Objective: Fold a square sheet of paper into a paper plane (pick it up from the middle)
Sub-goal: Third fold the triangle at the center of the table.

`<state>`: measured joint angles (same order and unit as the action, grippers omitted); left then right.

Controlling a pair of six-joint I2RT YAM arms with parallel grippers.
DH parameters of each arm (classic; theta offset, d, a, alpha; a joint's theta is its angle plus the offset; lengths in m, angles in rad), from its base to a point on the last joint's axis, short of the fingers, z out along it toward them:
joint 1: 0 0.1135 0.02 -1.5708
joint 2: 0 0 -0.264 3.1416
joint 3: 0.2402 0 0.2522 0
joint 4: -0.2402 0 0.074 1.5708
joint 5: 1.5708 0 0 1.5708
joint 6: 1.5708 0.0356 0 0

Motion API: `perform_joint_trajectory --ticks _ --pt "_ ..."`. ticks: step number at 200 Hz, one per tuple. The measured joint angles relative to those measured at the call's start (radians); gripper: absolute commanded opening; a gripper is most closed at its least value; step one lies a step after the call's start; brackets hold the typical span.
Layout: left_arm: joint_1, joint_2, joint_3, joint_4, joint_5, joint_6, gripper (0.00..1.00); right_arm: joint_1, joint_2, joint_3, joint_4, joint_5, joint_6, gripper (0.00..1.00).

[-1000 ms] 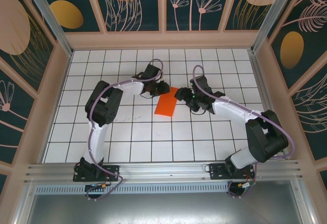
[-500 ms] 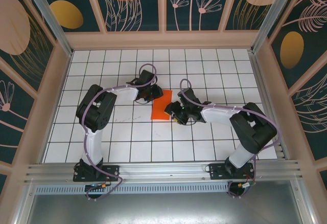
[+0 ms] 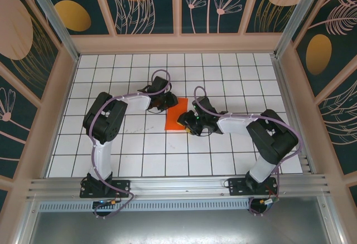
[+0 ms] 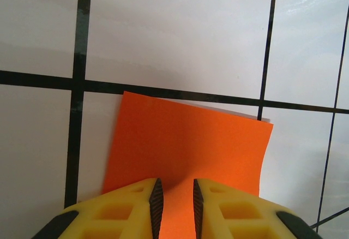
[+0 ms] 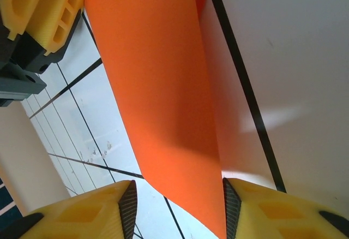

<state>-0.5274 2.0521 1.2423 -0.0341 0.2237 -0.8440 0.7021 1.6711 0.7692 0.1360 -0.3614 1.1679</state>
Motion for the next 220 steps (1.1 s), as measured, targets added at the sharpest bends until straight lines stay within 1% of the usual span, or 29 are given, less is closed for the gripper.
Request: perform_joint_trajectory --ticks 11,17,28,42,67,89,106,130,158,220 --pt "0.000 -0.001 0.000 0.000 0.000 0.000 0.26 0.000 0.000 -0.002 0.010 0.000 0.008 0.28" --pt "0.000 -0.002 -0.001 0.000 0.002 0.000 0.27 0.000 0.000 -0.005 0.016 0.000 0.014 0.22" --pt "0.002 -0.007 -0.005 0.004 0.006 0.003 0.32 0.000 0.000 -0.010 0.022 0.000 0.017 0.09" --pt "0.006 -0.019 -0.014 0.006 0.024 0.024 0.37 -0.004 0.000 -0.015 0.018 -0.001 0.013 0.00" --pt "0.013 -0.053 -0.019 0.003 0.063 0.099 0.38 -0.021 0.000 -0.011 -0.021 -0.015 -0.017 0.00" --pt "0.020 -0.105 -0.032 0.010 0.098 0.157 0.36 -0.040 0.007 0.014 -0.086 -0.041 -0.074 0.00" --pt "0.023 -0.129 -0.047 0.032 0.126 0.183 0.32 -0.055 0.016 0.037 -0.129 -0.064 -0.119 0.00" --pt "0.024 -0.129 -0.080 0.045 0.143 0.196 0.28 -0.075 0.019 0.057 -0.171 -0.090 -0.167 0.00" --pt "0.026 -0.114 -0.102 0.045 0.154 0.197 0.23 -0.082 0.030 0.067 -0.178 -0.110 -0.179 0.02" --pt "0.028 -0.053 -0.109 0.046 0.162 0.197 0.21 -0.082 0.032 0.078 -0.169 -0.120 -0.156 0.00"
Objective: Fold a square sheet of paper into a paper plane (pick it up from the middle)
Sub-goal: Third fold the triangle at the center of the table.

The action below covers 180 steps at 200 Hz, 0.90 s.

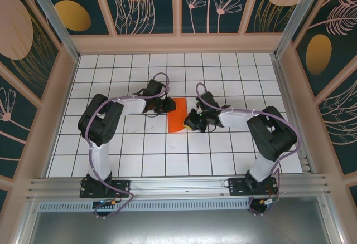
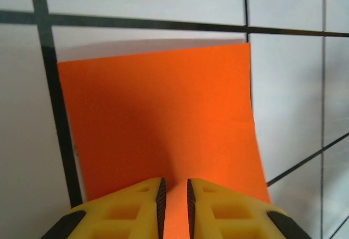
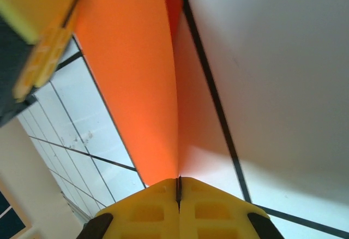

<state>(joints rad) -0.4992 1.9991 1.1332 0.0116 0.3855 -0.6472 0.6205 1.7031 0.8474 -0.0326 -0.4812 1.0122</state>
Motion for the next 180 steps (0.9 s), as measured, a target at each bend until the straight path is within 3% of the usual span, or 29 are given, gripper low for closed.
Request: perform_joint_trajectory --ticks 131,180 --pt "0.005 -0.005 0.000 0.007 0.026 0.000 0.23 0.016 0.174 0.151 0.083 -0.005 0.034 0.00" --pt "0.029 -0.036 0.000 0.008 0.026 0.000 0.19 0.025 0.201 0.169 0.090 0.002 0.029 0.00"
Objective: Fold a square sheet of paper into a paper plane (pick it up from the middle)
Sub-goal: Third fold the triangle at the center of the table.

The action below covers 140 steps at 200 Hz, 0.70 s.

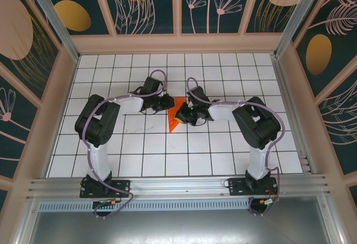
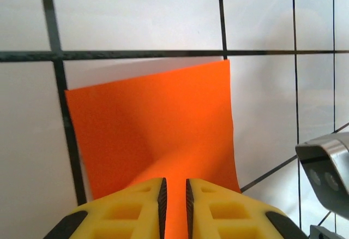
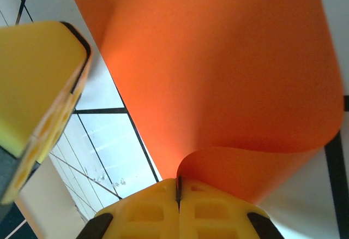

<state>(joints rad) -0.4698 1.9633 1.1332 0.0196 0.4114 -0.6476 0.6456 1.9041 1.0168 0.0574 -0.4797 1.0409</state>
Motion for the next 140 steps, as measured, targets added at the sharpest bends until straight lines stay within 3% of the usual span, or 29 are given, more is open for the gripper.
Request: perform_joint_trajectory --ticks 140 --pt "0.008 0.042 0.000 -0.006 0.004 -0.004 0.14 0.005 0.033 0.037 -0.013 0.003 -0.055 0.00"
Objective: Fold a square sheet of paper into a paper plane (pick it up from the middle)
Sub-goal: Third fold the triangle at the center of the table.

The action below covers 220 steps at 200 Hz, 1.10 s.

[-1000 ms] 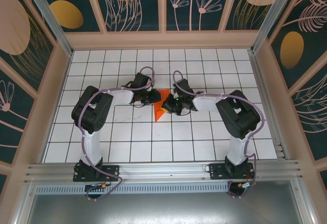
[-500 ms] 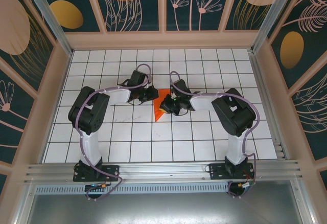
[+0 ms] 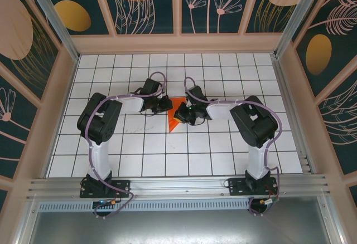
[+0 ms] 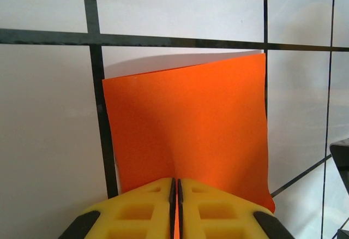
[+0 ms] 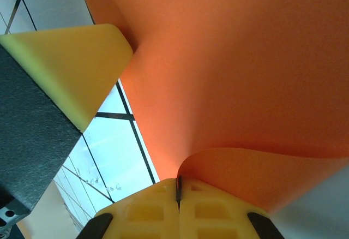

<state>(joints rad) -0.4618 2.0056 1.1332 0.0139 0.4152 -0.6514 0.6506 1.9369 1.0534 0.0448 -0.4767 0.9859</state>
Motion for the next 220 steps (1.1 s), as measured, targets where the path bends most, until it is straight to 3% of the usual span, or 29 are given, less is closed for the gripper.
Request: perform_joint_trajectory --ticks 220 --pt "0.000 0.000 0.000 0.000 0.004 0.000 0.14 0.004 0.025 0.032 -0.046 -0.005 -0.091 0.00"
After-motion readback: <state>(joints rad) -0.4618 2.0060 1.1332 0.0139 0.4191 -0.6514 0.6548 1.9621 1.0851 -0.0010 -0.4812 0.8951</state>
